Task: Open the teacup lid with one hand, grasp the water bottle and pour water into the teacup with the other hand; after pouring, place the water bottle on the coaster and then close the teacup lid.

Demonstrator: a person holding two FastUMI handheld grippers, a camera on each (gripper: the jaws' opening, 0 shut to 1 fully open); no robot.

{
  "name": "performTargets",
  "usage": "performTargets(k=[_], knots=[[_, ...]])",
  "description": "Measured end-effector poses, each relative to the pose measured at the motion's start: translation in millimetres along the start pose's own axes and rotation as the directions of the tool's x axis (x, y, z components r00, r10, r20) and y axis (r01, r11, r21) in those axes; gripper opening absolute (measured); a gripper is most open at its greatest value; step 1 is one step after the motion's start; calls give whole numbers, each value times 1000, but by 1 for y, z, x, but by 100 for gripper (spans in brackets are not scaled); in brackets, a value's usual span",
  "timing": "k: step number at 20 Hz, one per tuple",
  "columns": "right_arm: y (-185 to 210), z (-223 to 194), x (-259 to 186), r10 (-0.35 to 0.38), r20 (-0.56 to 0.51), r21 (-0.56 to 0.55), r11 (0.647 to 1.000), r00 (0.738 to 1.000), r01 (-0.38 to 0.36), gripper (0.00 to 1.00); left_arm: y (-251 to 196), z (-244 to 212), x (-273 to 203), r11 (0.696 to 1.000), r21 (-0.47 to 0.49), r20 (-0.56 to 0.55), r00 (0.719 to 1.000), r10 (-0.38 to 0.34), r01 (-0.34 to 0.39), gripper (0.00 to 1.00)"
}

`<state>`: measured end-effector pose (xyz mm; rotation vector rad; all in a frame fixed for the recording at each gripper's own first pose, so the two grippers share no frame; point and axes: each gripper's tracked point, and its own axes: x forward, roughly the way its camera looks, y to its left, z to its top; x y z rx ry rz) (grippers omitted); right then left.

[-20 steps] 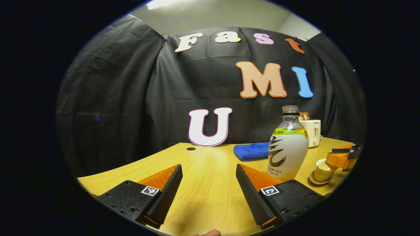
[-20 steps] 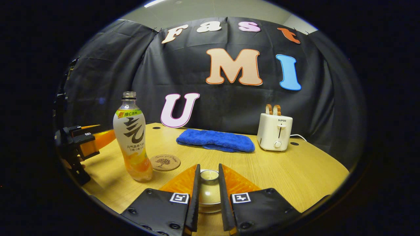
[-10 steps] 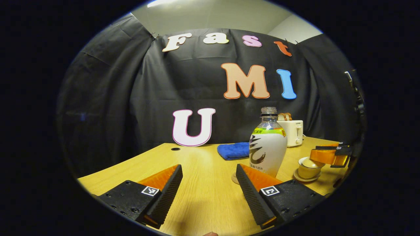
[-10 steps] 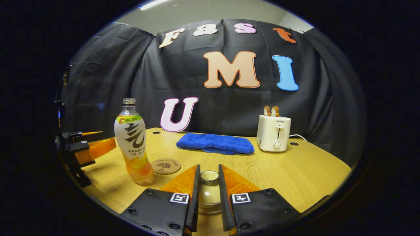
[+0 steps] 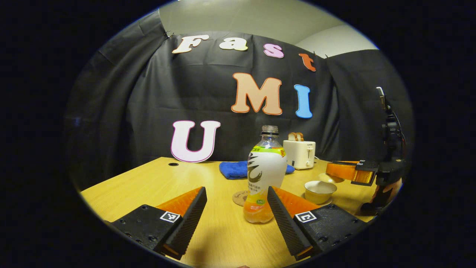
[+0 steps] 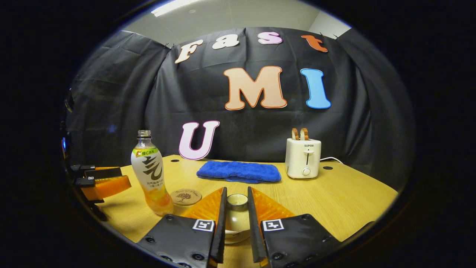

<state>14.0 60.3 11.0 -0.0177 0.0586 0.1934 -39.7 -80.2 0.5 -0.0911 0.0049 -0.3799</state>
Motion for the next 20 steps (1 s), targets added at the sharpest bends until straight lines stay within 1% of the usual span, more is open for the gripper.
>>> performTargets(k=[5,8,11,13,15,20], knots=[[-11,7,-8,-18,18,-5,1000,1000,18,33,-28,-5,7,997,-10,-22,997,-79,79,95],[-17,9,-13,-26,26,0,1000,999,26,32,-39,-6,15,995,9,-30,994,-102,102,95],[-24,13,-17,-42,35,-5,999,999,42,31,-46,-11,24,994,32,-49,993,-104,105,95],[-27,16,-21,-48,43,0,999,998,48,34,-48,-11,32,994,47,-52,994,-100,102,96],[-32,16,-23,-54,47,6,999,997,54,33,-47,-12,40,994,64,-56,995,-86,89,96],[-40,12,-25,-68,37,15,998,997,67,33,-46,-16,58,994,67,-78,994,-77,83,96]])
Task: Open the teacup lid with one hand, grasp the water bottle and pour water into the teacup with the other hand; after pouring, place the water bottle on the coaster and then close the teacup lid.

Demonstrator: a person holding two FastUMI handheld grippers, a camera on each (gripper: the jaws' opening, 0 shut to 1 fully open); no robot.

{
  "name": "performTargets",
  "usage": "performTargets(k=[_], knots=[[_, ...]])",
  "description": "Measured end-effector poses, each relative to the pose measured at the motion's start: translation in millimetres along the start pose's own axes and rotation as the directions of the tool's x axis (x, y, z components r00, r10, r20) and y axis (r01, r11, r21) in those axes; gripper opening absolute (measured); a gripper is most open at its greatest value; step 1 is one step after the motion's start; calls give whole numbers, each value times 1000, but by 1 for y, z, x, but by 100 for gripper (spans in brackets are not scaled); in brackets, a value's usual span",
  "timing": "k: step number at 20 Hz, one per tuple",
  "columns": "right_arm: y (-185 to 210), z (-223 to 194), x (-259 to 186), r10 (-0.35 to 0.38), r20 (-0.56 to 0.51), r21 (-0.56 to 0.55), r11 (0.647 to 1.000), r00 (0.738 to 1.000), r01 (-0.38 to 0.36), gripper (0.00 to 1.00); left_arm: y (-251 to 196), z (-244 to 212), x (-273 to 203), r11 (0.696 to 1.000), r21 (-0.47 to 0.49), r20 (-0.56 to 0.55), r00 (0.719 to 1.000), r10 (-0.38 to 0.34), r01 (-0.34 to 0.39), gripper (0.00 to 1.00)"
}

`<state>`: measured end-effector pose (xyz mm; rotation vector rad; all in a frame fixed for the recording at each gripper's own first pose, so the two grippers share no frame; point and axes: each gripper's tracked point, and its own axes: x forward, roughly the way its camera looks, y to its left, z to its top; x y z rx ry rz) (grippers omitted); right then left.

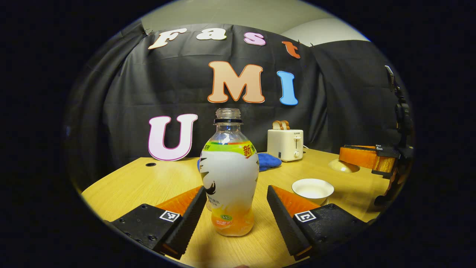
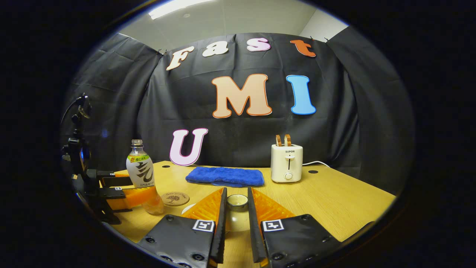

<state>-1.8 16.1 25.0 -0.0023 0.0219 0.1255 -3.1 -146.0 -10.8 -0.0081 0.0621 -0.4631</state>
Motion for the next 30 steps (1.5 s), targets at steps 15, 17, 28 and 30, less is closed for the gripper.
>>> performTargets(k=[15,17,28,30], knots=[[-25,6,-15,-29,8,18,999,1000,29,34,22,-3,16,990,122,-104,991,83,-70,55],[-26,8,-16,-33,16,19,999,999,32,33,28,1,19,979,186,-111,989,101,-80,55],[-39,-3,-24,-58,-3,40,998,998,58,34,28,18,43,777,626,-84,986,144,-60,55],[-42,-5,-26,-62,-5,46,997,998,62,34,22,20,47,704,709,-67,989,133,-47,55]])
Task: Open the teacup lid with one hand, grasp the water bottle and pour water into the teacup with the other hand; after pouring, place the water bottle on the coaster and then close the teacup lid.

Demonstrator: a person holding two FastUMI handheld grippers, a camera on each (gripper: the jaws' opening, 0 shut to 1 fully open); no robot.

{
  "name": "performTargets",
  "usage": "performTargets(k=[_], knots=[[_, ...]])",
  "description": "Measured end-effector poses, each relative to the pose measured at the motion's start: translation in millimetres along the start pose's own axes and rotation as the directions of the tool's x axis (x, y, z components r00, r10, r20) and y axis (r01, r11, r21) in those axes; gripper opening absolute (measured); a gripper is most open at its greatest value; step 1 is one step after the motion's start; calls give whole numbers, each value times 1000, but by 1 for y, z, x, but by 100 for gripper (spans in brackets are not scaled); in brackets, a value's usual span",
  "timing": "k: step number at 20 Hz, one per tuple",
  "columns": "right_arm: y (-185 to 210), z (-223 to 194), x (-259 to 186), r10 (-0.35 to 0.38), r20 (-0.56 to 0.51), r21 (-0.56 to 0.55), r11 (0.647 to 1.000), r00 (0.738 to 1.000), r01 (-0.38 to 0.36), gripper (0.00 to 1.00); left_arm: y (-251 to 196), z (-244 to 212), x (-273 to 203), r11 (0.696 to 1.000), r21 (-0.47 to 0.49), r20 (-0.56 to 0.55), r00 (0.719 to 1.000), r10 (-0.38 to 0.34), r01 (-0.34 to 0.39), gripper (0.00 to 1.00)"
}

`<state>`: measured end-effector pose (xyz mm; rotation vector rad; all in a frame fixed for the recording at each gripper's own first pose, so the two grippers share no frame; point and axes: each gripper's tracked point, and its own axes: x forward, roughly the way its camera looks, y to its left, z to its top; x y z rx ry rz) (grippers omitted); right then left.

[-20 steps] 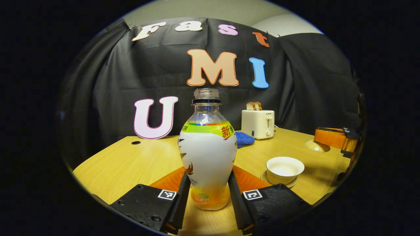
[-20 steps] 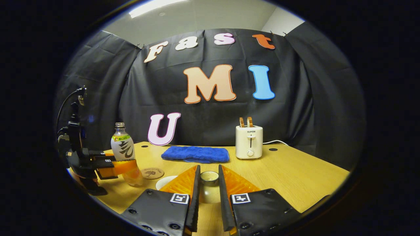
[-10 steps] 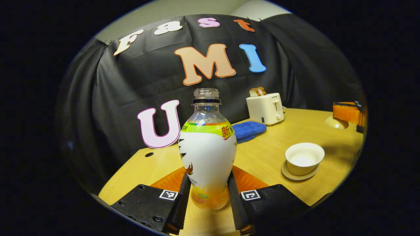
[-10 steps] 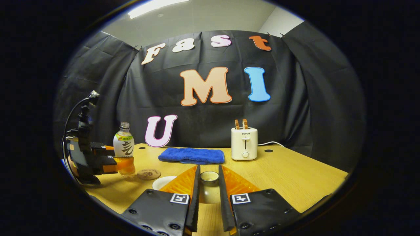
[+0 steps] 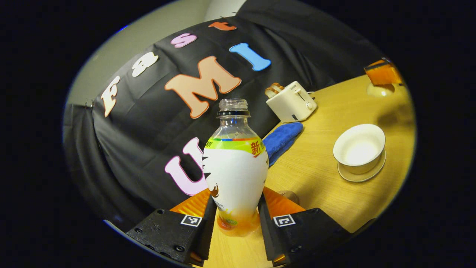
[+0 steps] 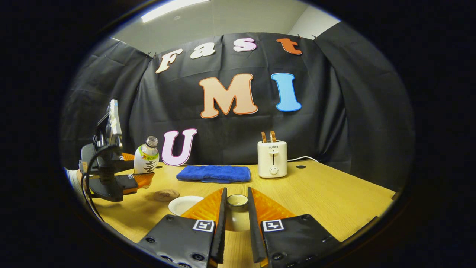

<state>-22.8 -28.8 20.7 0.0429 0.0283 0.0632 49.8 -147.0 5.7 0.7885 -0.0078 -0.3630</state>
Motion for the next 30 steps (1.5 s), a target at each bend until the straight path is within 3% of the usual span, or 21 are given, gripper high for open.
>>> performTargets(k=[5,10,16,26,30], knots=[[-4,-10,0,-6,-20,18,1000,1000,7,33,-17,7,-2,977,214,32,999,-23,16,54],[-4,-13,-3,-13,-19,-3,1000,1000,13,34,-26,6,1,948,317,35,999,-40,27,54],[-8,-20,-8,-24,-27,-3,1000,999,24,33,-22,-1,6,862,506,21,999,-46,29,54],[-6,-19,-18,-9,-17,18,1000,1000,9,33,-29,-7,11,761,645,-25,997,-74,72,54],[-7,-20,-20,-5,-15,12,1000,1000,5,33,-28,-6,10,687,723,-36,997,-71,75,55]])
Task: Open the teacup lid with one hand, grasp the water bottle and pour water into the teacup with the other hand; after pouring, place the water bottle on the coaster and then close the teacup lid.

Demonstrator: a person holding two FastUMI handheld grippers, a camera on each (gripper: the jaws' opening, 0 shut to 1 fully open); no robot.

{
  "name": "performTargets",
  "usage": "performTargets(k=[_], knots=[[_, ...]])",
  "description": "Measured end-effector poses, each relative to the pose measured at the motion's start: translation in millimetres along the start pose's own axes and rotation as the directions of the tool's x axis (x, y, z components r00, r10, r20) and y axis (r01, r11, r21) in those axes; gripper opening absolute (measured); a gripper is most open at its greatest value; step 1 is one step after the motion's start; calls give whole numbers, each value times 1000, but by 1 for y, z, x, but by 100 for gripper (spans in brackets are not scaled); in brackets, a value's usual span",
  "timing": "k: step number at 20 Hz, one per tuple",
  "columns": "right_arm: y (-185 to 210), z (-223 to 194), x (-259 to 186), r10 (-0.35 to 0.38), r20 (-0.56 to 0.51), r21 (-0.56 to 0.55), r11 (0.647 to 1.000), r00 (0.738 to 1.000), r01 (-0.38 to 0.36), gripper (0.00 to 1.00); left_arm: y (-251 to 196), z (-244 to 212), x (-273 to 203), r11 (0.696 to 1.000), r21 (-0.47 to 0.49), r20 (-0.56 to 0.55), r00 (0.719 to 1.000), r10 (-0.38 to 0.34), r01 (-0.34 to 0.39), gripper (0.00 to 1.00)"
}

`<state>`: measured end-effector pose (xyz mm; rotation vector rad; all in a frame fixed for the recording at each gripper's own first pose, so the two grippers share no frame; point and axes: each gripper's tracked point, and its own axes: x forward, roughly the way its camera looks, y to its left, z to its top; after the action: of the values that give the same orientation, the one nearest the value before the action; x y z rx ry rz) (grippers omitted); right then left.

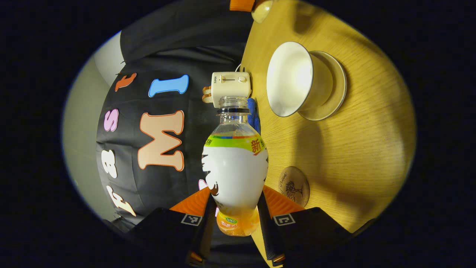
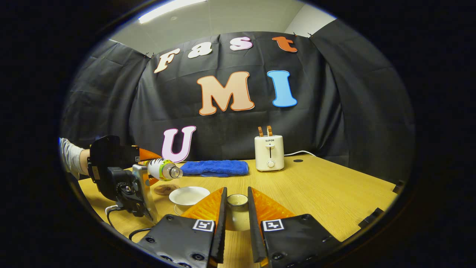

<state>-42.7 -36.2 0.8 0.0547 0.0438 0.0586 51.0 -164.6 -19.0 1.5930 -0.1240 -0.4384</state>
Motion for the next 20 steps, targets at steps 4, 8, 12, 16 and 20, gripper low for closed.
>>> performTargets(k=[4,8,12,16,20], knots=[[-2,-1,-1,2,3,6,1000,1000,-2,31,2,0,-1,997,73,-8,1000,-12,13,54],[-5,-1,-2,-1,5,14,1000,1000,1,33,2,-4,-3,990,139,-17,1000,-25,27,55],[-5,-1,-1,3,10,10,1000,1000,-3,33,4,-6,-5,983,184,-22,999,-27,31,55],[-3,-1,-1,6,14,-4,1000,1000,-6,33,7,-6,-7,975,222,-22,999,-24,28,54],[1,0,-1,15,20,-11,1000,1000,-15,33,11,-5,-8,962,272,-24,1000,-17,23,55]])
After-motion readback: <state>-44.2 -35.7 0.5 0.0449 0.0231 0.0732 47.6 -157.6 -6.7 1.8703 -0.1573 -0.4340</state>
